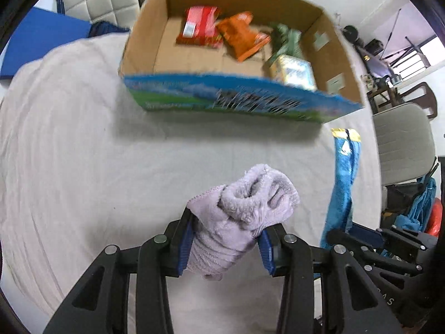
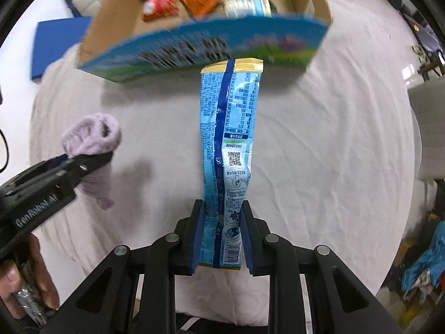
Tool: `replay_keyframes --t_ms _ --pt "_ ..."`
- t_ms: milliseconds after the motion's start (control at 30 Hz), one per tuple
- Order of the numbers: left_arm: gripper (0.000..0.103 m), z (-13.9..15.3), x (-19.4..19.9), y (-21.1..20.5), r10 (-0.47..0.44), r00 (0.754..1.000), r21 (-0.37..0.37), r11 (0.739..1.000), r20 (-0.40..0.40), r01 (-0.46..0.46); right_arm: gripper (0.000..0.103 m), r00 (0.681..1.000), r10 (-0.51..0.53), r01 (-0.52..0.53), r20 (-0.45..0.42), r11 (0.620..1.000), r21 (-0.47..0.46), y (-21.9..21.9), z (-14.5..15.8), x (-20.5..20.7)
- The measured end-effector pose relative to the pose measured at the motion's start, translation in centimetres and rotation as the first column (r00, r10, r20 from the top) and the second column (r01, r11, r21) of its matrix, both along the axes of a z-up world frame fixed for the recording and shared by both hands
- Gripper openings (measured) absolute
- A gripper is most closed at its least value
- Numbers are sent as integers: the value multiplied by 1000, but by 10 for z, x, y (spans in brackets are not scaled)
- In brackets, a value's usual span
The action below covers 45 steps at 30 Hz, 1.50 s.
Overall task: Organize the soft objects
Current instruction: 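Lift the lilac cloth with the left tool while the right tool carries the blue stick over the box, then open both tools to drop the cloth and blue stick into the box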
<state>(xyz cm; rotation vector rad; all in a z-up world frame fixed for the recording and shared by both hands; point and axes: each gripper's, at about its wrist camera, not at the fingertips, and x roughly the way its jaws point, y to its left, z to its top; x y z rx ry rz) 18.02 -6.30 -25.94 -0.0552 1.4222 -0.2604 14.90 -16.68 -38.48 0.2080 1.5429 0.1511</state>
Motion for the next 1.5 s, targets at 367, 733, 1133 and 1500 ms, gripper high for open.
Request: replay_keyframes --t_ms 367,733,1133,1500 --pt "38 83 28 -1 28 980 -29 999 198 -23 26 980 26 -41 196 996 74 5 101 15" --pt "38 109 108 5 81 978 -157 986 192 -51 26 958 61 -80 281 995 56 16 135 79" --pt "38 32 216 24 204 977 -221 952 -66 -213 26 985 47 -56 169 997 49 25 79 195" --pt "38 -43 254 27 253 942 -151 945 -221 -289 26 998 56 -56 35 998 1 34 0 237"
